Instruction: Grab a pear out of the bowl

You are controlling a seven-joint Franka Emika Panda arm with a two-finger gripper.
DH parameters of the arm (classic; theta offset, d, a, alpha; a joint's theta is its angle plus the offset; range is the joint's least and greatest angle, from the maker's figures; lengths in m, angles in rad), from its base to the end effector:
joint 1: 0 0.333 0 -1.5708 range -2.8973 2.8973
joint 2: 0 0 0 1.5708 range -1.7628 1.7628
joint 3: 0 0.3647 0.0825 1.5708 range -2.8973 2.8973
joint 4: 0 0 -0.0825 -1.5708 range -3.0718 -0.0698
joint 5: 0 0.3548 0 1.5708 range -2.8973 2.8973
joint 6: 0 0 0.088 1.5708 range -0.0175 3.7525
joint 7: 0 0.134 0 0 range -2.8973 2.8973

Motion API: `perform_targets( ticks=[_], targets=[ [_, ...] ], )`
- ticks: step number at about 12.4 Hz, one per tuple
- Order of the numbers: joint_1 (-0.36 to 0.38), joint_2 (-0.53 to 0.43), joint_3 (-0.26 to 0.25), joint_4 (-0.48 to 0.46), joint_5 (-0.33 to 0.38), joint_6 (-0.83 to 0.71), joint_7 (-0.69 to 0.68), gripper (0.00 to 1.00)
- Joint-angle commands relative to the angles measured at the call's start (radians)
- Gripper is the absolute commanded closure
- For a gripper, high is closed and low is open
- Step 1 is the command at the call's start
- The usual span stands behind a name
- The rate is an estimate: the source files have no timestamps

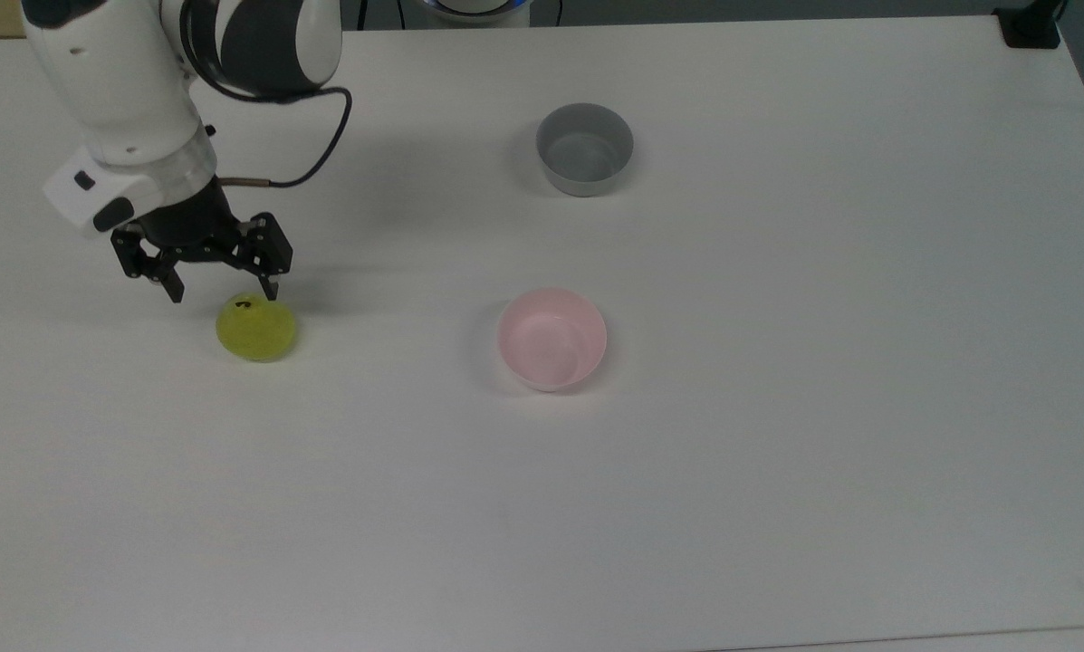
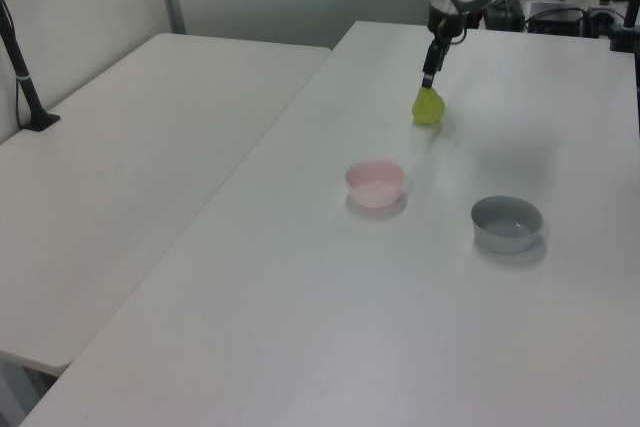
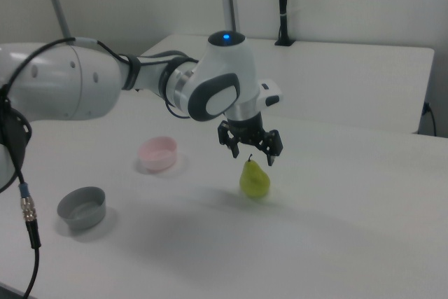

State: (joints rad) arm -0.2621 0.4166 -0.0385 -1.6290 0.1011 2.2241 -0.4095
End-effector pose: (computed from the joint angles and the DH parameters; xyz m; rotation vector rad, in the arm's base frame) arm 0.6587 -0.1947 0.4284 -3.1220 -0.0926 -0.3010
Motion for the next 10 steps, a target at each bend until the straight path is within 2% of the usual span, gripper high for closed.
perform_targets(
  ticks=[1,5,7,10],
  targets=[
    [0.017,-0.113,0.0,-0.023,-0.014,-0.128,0.029,0.0],
    [0.024,-0.237,0.011,-0.02,-0.011,-0.314,0.052,0.0],
    [0.056,-0.307,0.011,-0.02,-0.027,-0.423,0.18,0.0],
    [0.084,-0.405,0.012,-0.02,-0.052,-0.565,0.257,0.0]
  ],
)
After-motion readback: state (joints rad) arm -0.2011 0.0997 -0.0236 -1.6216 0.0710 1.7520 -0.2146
